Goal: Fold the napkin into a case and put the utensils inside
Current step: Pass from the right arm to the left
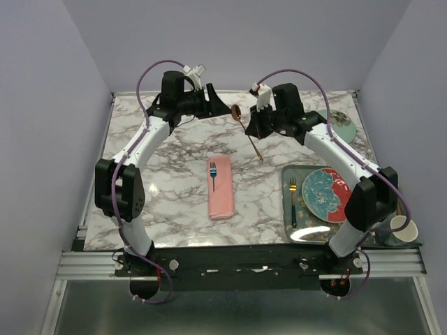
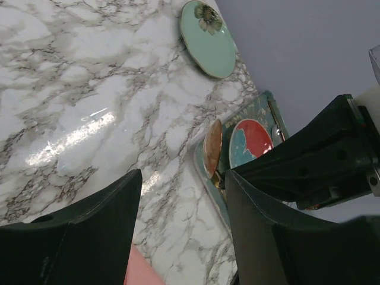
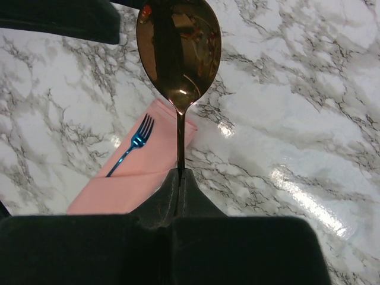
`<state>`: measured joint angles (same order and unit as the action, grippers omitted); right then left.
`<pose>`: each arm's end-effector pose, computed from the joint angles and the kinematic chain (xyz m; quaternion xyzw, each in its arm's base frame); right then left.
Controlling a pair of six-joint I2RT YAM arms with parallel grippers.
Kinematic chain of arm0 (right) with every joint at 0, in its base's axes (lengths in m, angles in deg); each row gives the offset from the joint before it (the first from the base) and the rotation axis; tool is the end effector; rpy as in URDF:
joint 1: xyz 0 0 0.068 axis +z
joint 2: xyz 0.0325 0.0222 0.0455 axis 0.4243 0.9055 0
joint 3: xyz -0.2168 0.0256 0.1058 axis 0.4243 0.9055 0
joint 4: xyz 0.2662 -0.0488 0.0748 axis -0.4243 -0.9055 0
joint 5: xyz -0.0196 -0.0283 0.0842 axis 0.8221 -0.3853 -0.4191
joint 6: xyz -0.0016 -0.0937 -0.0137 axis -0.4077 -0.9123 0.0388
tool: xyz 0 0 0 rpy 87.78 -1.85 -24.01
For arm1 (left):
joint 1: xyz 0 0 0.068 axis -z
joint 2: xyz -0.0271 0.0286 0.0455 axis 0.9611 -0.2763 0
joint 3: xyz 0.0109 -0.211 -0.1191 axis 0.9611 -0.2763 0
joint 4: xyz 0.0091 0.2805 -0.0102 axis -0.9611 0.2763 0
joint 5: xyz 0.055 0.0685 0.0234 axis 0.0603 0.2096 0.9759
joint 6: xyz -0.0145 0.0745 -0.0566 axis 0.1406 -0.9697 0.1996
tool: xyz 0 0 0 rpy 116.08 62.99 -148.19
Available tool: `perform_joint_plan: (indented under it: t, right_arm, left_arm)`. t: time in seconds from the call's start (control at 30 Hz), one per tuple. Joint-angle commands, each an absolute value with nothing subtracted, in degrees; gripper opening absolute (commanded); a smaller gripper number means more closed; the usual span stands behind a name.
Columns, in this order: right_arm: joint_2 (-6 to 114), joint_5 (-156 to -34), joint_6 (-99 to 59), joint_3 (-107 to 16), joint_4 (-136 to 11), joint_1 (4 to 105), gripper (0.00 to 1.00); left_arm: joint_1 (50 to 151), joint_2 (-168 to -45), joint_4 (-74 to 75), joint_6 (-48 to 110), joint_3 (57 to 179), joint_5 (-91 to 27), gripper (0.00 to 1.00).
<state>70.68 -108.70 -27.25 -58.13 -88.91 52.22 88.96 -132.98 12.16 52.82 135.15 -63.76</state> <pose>0.3840 0.2312 0.2692 -0.2906 0.8314 0.2612 0.3951 0.4400 -0.1748 0.2874 0.0626 0.8020 -0.4731 0.3592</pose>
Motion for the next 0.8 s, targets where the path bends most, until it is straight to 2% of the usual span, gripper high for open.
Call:
perform_joint_plan:
  t: [0.0, 0.27, 0.37, 0.4, 0.47, 0.5, 0.53, 0.57, 0.63, 0.67, 0.77]
  right_arm:
    - [66.5, -110.2, -31.1, -56.1, -85.2, 54.2, 0.00]
    - [65.7, -109.9, -32.0, -54.6, -84.7, 55.3, 0.01]
    - [65.7, -109.6, -32.1, -54.5, -84.7, 55.8, 0.00]
    - [65.7, -109.8, -32.0, -54.6, -84.8, 55.8, 0.01]
    - [66.0, -110.6, -31.6, -54.9, -84.8, 56.0, 0.01]
    - [66.3, -111.1, -30.8, -55.7, -84.9, 56.0, 0.01]
    - [67.0, -111.4, -30.4, -56.5, -86.2, 56.0, 0.05]
    - [67.4, -111.7, -30.0, -57.2, -87.1, 56.0, 0.22]
    - [68.1, -112.0, -28.5, -59.9, -91.1, 55.8, 0.47]
    - [68.8, -115.5, -28.1, -60.9, -92.7, 54.7, 0.69]
    - [69.5, -122.9, -27.0, -62.9, -98.0, 51.6, 0.90]
  left_arm:
    - [90.0, -130.3, 9.0, 56.4, 134.2, -66.1, 0.65]
    - [91.3, -130.9, 10.0, 57.0, 133.9, -67.1, 0.50]
    - [91.3, -131.6, 11.4, 56.1, 134.9, -67.1, 0.34]
    - [91.3, -132.0, 12.5, 55.6, 135.1, -67.0, 0.22]
    - [91.3, -132.4, 13.8, 54.9, 135.7, -66.6, 0.05]
    - [91.3, -132.6, 15.3, 53.2, 135.8, -66.1, 0.00]
    - [91.0, -133.1, 16.4, 52.1, 136.5, -65.9, 0.00]
    - [90.7, -133.3, 17.1, 51.1, 136.5, -66.5, 0.00]
    - [89.6, -134.0, 17.4, 47.3, 136.7, -70.7, 0.00]
    - [88.4, -134.3, 17.3, 45.6, 136.8, -72.8, 0.00]
    - [85.8, -136.3, 18.4, 37.7, 137.4, -81.1, 0.00]
